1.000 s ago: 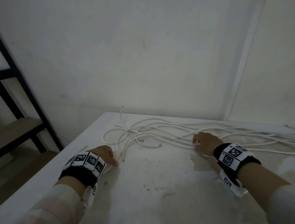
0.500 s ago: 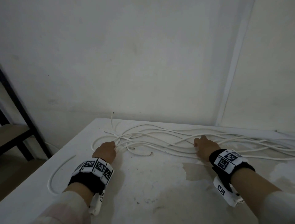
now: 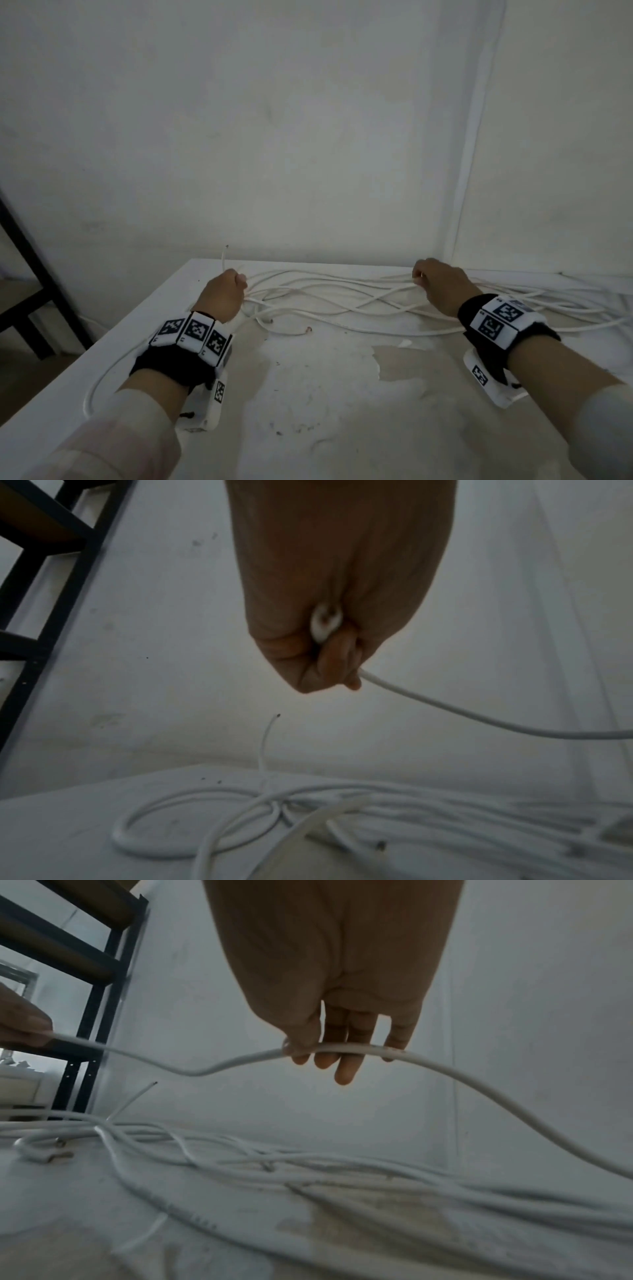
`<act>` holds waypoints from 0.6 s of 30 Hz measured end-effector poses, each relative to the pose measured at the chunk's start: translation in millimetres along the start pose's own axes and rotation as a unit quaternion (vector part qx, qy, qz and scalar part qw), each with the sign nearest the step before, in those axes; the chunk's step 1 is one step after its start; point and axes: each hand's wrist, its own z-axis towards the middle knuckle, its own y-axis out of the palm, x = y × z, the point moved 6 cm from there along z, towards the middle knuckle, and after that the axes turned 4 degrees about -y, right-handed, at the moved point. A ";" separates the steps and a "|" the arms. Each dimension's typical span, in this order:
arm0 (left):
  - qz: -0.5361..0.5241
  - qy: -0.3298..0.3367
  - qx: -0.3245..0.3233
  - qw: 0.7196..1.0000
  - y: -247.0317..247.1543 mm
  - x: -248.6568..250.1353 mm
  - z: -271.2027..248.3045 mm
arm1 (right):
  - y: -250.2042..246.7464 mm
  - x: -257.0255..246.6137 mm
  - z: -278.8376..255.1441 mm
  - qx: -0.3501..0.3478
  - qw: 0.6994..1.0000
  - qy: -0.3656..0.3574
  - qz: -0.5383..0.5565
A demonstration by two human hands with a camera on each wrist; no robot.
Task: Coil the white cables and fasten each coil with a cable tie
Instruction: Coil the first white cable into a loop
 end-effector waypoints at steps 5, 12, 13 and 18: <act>-0.063 0.017 0.104 0.992 -36.4 27.4 -4.2 | -23.0 7.7 -7.8 0.021 1.000 0.001 0.002; -0.100 -0.029 0.179 0.978 -75.8 8.4 -12.0 | -42.1 35.1 -38.3 0.097 0.993 0.001 0.066; -0.108 -0.023 0.172 0.979 -74.7 11.5 -15.9 | -44.3 35.7 -40.6 0.103 0.992 -0.003 0.068; -0.222 0.028 0.138 0.965 -66.9 48.1 -34.3 | -42.8 31.2 -41.3 0.041 0.999 -0.006 0.003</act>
